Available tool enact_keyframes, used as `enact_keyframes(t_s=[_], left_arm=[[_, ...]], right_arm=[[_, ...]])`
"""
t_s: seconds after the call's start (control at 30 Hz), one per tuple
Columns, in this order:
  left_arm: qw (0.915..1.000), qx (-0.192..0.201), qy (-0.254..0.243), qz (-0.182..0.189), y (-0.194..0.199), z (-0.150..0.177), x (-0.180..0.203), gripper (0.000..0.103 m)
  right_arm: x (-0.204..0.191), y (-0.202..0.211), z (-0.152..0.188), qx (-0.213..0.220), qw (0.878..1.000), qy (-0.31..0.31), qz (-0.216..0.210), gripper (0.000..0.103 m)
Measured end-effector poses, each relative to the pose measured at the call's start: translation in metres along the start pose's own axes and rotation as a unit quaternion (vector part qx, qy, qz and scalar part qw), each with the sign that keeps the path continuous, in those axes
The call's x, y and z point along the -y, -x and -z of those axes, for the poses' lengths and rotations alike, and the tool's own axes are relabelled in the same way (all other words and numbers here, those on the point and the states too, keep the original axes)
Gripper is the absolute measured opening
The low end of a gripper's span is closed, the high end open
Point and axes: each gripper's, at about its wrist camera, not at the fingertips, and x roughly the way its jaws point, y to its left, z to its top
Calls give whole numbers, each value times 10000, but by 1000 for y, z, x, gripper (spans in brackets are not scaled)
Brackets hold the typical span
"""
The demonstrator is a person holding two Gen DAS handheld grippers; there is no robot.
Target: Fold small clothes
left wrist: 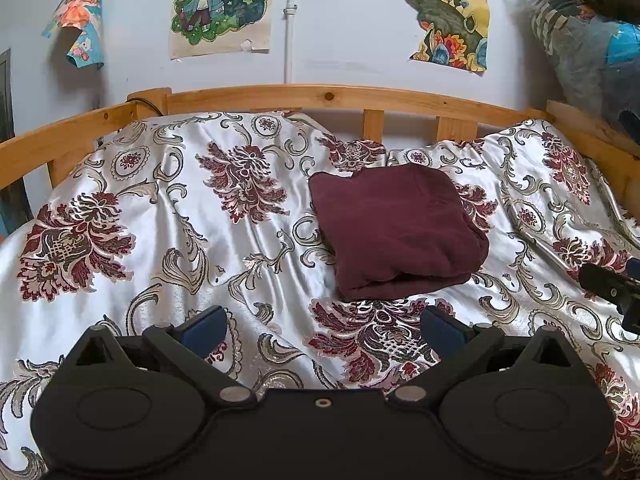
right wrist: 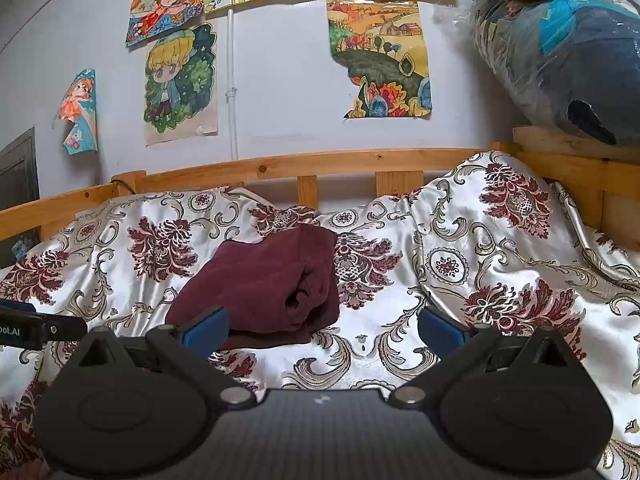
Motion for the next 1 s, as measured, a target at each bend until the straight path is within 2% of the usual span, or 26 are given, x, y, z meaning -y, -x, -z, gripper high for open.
enact_keyframes(t_s=[1.0], left_arm=[[9999, -59, 87, 2, 0, 2, -1, 102]], right_arm=[[1, 0, 1, 0, 10000, -43, 4, 103]])
